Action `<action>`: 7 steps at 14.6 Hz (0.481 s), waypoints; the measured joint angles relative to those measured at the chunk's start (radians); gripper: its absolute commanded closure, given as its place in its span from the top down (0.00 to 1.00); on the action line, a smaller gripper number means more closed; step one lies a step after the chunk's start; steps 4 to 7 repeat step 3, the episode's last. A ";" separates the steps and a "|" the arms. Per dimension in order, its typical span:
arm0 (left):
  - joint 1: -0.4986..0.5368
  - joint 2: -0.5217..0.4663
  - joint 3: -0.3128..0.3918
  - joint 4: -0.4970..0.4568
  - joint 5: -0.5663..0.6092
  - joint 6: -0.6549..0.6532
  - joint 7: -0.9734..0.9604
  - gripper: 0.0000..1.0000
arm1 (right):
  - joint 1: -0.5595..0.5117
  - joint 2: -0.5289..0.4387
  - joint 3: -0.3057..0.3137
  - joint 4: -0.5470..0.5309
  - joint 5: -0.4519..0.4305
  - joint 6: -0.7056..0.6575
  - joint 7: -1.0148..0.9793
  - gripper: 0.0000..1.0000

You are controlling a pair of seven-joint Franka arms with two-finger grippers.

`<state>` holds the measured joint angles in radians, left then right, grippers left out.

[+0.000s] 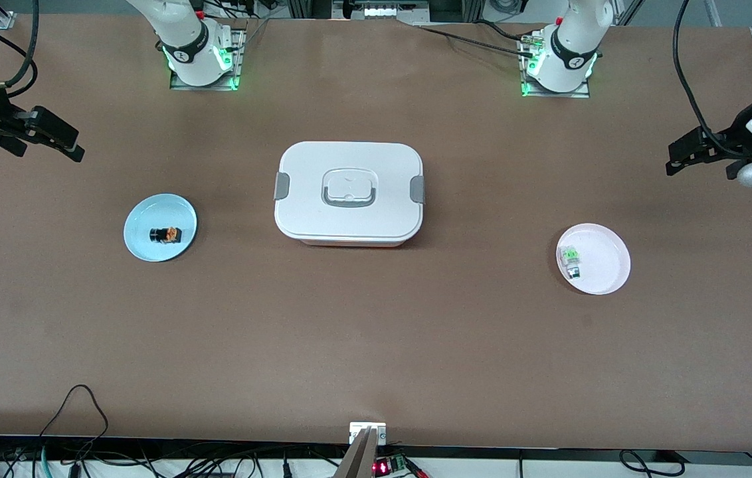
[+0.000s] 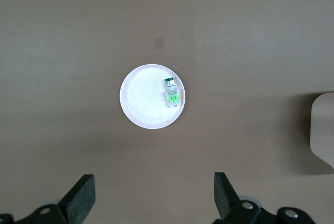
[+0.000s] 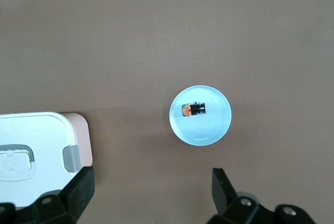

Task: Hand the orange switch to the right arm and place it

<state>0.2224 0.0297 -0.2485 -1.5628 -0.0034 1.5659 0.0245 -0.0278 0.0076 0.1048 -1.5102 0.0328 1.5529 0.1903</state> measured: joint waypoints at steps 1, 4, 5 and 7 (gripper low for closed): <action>0.000 0.000 0.000 0.000 0.000 0.000 0.000 1.00 | 0.000 0.000 0.000 0.000 -0.003 0.000 0.000 1.00; 0.000 0.000 0.000 0.000 0.000 0.000 0.000 1.00 | 0.000 0.000 0.000 0.000 -0.009 -0.005 0.000 1.00; 0.000 0.000 0.000 0.000 0.000 0.000 0.000 1.00 | 0.000 0.000 0.000 0.000 -0.009 -0.005 0.000 1.00; 0.000 0.000 0.000 0.000 0.000 0.000 0.000 1.00 | 0.000 0.000 0.000 0.000 -0.009 -0.005 0.000 1.00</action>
